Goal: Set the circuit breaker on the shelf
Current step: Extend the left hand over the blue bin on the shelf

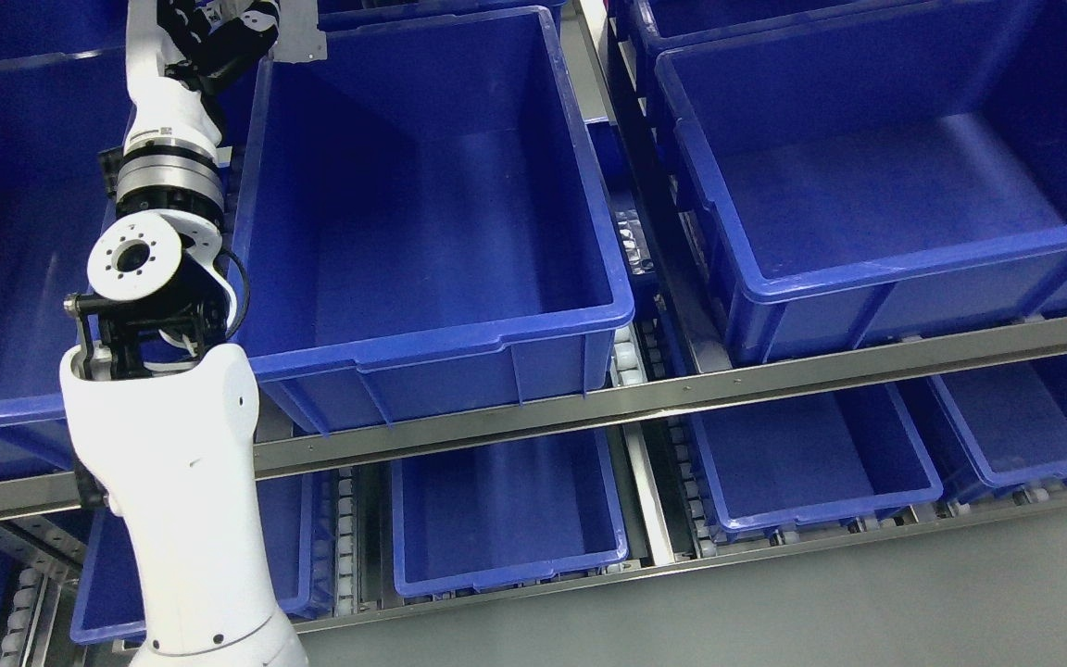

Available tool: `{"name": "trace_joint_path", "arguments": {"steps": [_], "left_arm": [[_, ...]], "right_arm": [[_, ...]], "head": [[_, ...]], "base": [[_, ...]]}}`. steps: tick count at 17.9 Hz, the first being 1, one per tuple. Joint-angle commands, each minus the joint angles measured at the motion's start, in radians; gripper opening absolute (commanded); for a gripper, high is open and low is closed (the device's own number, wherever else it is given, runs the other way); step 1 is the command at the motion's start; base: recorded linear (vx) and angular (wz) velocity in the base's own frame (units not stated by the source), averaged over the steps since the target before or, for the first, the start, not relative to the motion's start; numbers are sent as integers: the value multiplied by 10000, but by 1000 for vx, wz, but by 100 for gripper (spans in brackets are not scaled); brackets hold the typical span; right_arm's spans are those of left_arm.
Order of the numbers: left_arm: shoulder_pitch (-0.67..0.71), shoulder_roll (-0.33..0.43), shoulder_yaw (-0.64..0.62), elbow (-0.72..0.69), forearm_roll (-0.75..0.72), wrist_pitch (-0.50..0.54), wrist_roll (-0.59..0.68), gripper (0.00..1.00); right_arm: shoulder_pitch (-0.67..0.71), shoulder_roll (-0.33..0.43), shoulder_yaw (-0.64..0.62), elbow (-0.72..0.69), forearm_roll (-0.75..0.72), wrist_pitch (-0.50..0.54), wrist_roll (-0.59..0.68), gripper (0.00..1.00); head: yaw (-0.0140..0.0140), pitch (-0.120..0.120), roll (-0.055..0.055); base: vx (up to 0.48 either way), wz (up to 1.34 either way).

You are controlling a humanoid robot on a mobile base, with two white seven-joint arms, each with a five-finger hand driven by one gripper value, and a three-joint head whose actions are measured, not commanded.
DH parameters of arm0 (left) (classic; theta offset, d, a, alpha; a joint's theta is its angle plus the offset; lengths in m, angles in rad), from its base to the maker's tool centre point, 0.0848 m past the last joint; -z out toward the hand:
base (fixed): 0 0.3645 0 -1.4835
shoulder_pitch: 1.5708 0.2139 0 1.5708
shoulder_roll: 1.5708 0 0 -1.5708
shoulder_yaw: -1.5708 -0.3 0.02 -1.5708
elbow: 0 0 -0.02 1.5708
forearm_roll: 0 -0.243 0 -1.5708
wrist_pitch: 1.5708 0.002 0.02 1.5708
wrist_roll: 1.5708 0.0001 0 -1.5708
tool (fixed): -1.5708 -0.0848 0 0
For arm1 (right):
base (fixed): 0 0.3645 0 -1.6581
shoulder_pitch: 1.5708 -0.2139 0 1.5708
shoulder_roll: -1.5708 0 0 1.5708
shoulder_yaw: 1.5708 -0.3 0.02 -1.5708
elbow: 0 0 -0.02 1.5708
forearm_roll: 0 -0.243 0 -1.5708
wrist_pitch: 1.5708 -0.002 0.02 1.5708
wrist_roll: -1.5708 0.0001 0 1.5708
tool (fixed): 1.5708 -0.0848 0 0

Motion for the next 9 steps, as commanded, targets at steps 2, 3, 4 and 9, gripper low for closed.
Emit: {"name": "trace_joint_path", "arguments": {"steps": [2, 3, 4, 9], "left_arm": [[-573, 211, -1298, 4052, -261, -898, -27, 5], [-1106, 715, -1482, 5413, -459, -1509, -12, 5], [-1658, 1024, -1529, 7036, -916, -2381, 34, 5], [-2600, 1334, -1773, 10973, -1687, -4089, -42, 5]], "right_arm": [[155, -175, 0, 1, 7, -423, 0, 100], [154, -175, 0, 1, -8, -423, 0, 100], [154, -175, 0, -14, 7, -423, 0, 100], [154, -175, 0, 1, -8, -423, 0, 100]], "head": [[0, 0, 0], [0, 0, 0], [0, 0, 0], [0, 0, 0]], "base": [[17, 21], [0, 0], [-10, -50], [-7, -63]]}}
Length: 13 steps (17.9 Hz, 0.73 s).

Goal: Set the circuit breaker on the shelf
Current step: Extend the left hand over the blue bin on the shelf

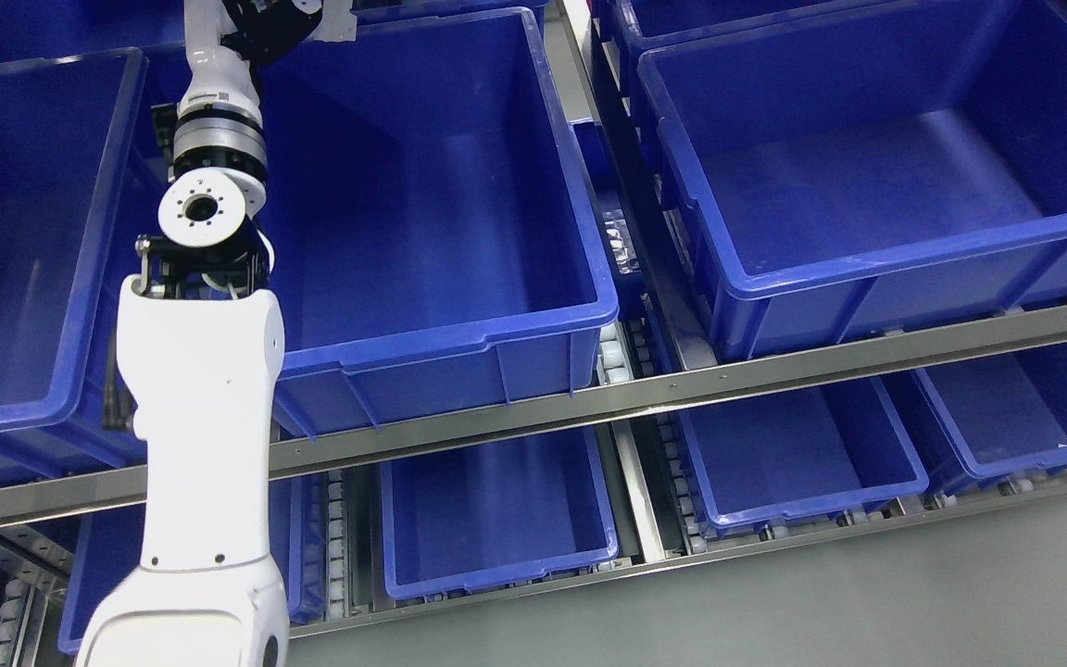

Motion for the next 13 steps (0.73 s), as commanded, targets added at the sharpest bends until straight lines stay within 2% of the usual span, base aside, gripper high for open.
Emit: {"name": "trace_joint_path", "arguments": {"steps": [1, 4, 9, 13], "left_arm": [[-938, 826, -1211, 6956, -813, -1115, -33, 5], [-937, 842, -2209, 7725, -860, -1685, -385, 5], [-1198, 658, -2717, 8416, -1028, -1701, -432, 6], [-1228, 657, -2748, 8540, -1044, -1685, -432, 10]], "right_arm": [[152, -175, 0, 1, 8, -423, -3, 100], [152, -175, 0, 1, 8, -423, -3, 100], [167, -175, 0, 1, -8, -423, -3, 100], [152, -175, 0, 1, 8, -423, -3, 100]], "head": [[0, 0, 0], [0, 0, 0], [0, 0, 0], [0, 0, 0]], "base": [[-4, -33], [-1, -11], [0, 0], [0, 0]]}}
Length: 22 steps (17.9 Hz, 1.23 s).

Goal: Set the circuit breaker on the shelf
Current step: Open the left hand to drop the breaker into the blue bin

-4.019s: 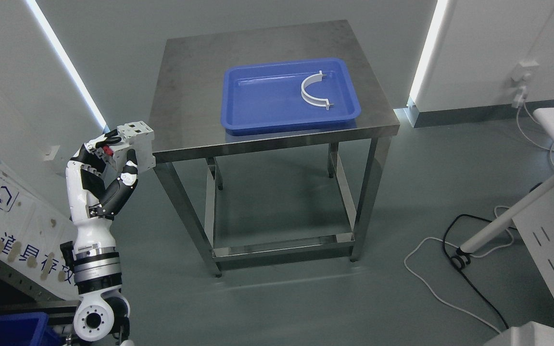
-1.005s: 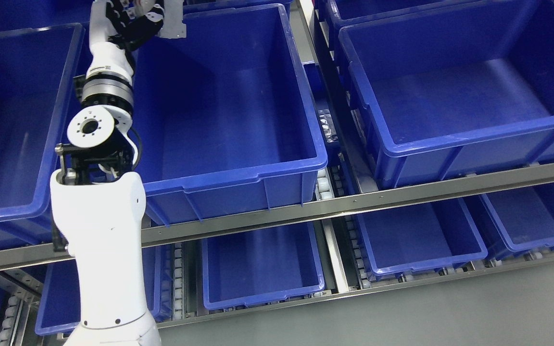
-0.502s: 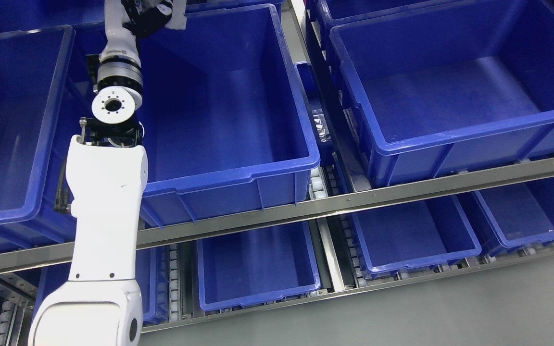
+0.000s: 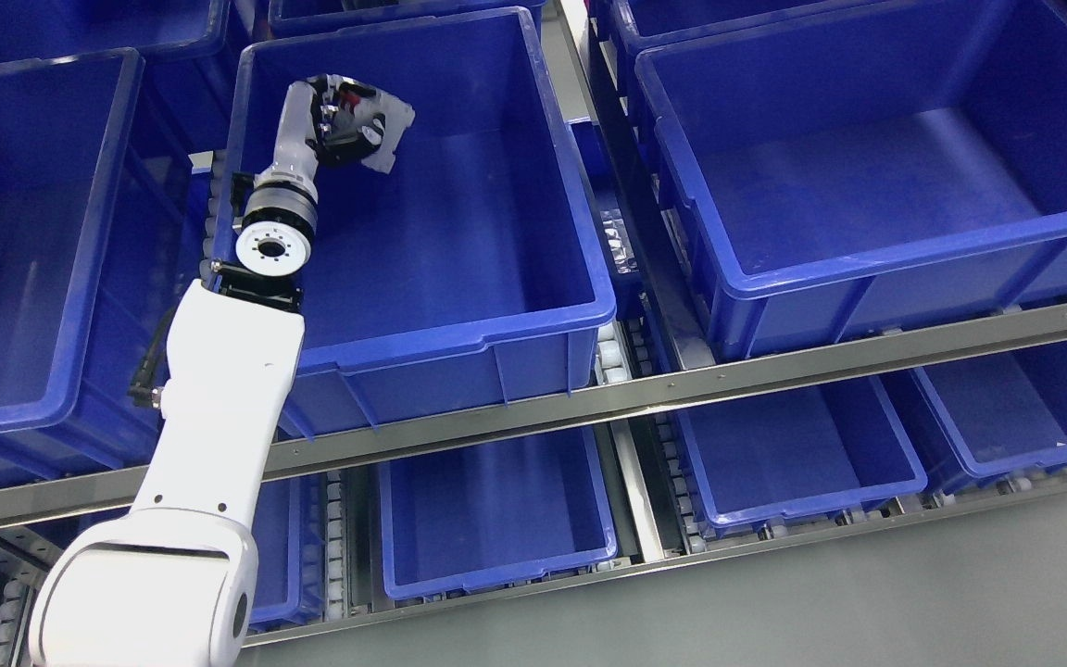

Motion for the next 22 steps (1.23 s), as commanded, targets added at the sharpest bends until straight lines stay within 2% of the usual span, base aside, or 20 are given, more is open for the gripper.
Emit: {"name": "trace_joint_path", "arguments": {"steps": [1, 4, 7, 10, 12, 16, 20, 22], "left_arm": [[-178, 166, -1003, 2749, -136, 29, 17, 11], [-500, 227, -911, 2765, -121, 90, 32, 21], [-853, 243, -849, 2765, -106, 105, 17, 36], [-899, 227, -834, 2749, -105, 105, 17, 62], [-1128, 227, -819, 2749, -90, 90, 17, 72], [-2017, 181, -742, 2703, -59, 13, 17, 88], [-2525, 181, -635, 2383, -44, 13, 17, 98], [-2525, 151, 310, 1588, -14, 13, 17, 99]], "right_arm": [[153, -175, 0, 1, -7, -423, -3, 100], [153, -175, 0, 1, -7, -423, -3, 100], [153, -175, 0, 1, -7, -423, -3, 100], [153, -175, 0, 1, -7, -423, -3, 100], [153, -175, 0, 1, 8, -423, -3, 100], [153, -175, 0, 1, -7, -423, -3, 100], [153, -175, 0, 1, 8, -423, -3, 100], [153, -175, 0, 1, 8, -423, -3, 100]], "head": [[0, 0, 0], [0, 0, 0], [0, 0, 0], [0, 0, 0], [0, 22, 0], [0, 25, 0], [0, 25, 0], [0, 26, 0]], "base": [[0, 0], [-1, -11], [-1, -11], [-19, -2], [-13, -7], [13, -11], [1, -4], [0, 0]]}}
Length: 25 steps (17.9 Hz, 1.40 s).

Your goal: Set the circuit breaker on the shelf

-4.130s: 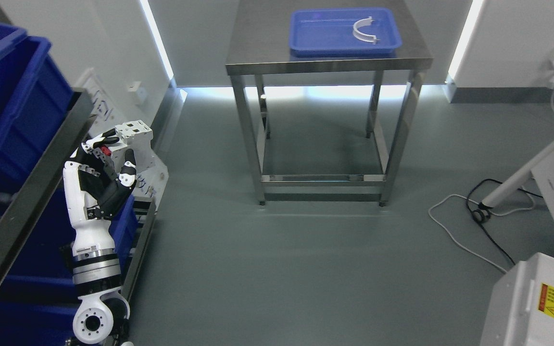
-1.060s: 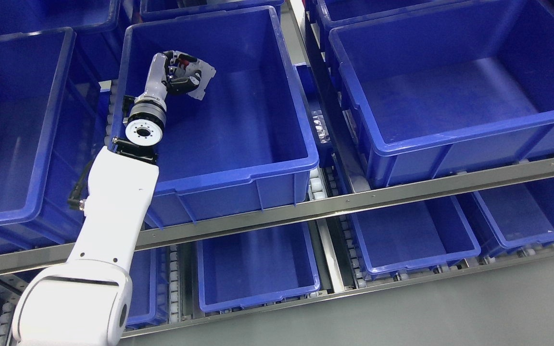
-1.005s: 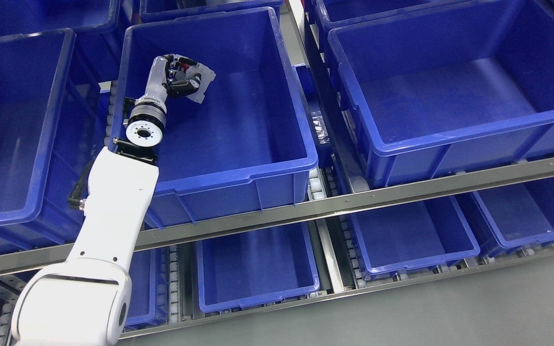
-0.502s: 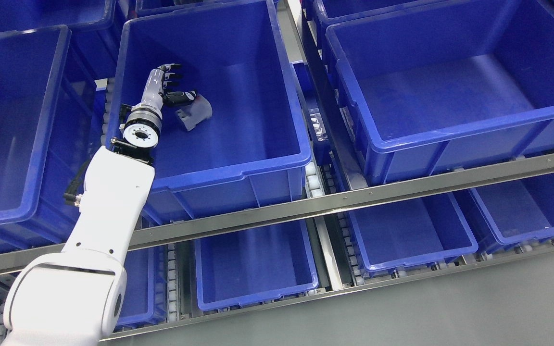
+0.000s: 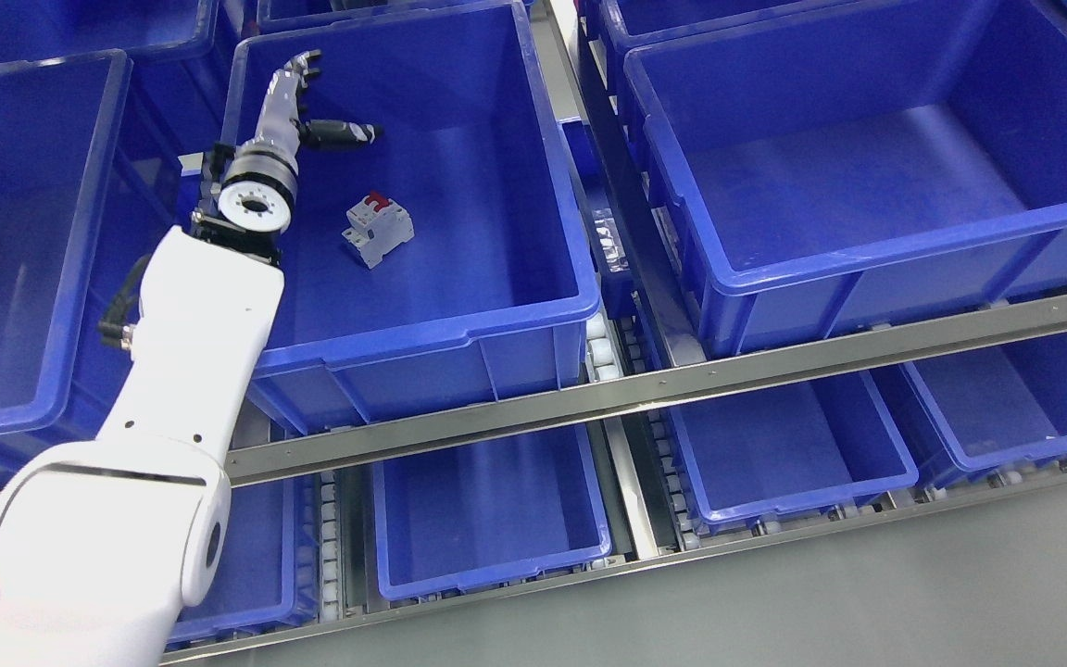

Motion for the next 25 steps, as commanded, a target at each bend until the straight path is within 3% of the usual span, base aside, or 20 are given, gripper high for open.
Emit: {"name": "trace_joint_path", "arguments": {"steps": [1, 3, 6, 10, 13, 16, 19, 25], "left_arm": [[-416, -86, 1778, -1230, 58, -5, -13, 99], [119, -544, 3452, -2640, 74, -5, -561, 99], [2064, -684, 3796, -6408, 89, 72, -3197, 100], [3389, -1032, 3811, -9957, 58, 209, -2747, 100], [3496, -1032, 3781, -11631, -156, 1342, -1503, 100], [4796, -1032, 3734, -13318, -141, 1345, -2142, 100], [5841, -1032, 3795, -13584, -141, 688, -2206, 100], [6947, -1032, 3811, -13584, -141, 670, -2191, 100]], "right_arm": [[154, -175, 0, 1, 11, -420, -55, 100], [169, -175, 0, 1, -5, -420, -55, 100], [169, -175, 0, 1, 10, -420, -55, 100], [154, -175, 0, 1, 10, -420, -55, 100], [154, -175, 0, 1, -5, -420, -55, 100], [154, -175, 0, 1, 10, -420, -55, 100], [154, -175, 0, 1, 10, -420, -55, 100], [154, -175, 0, 1, 10, -420, -55, 100]], "head": [[0, 0, 0], [0, 0, 0], [0, 0, 0], [0, 0, 0], [0, 0, 0], [0, 1, 0], [0, 1, 0], [0, 1, 0]], "base": [[0, 0], [0, 0], [0, 0], [-1, -8], [0, 0], [0, 0], [0, 0], [-1, -27]]}}
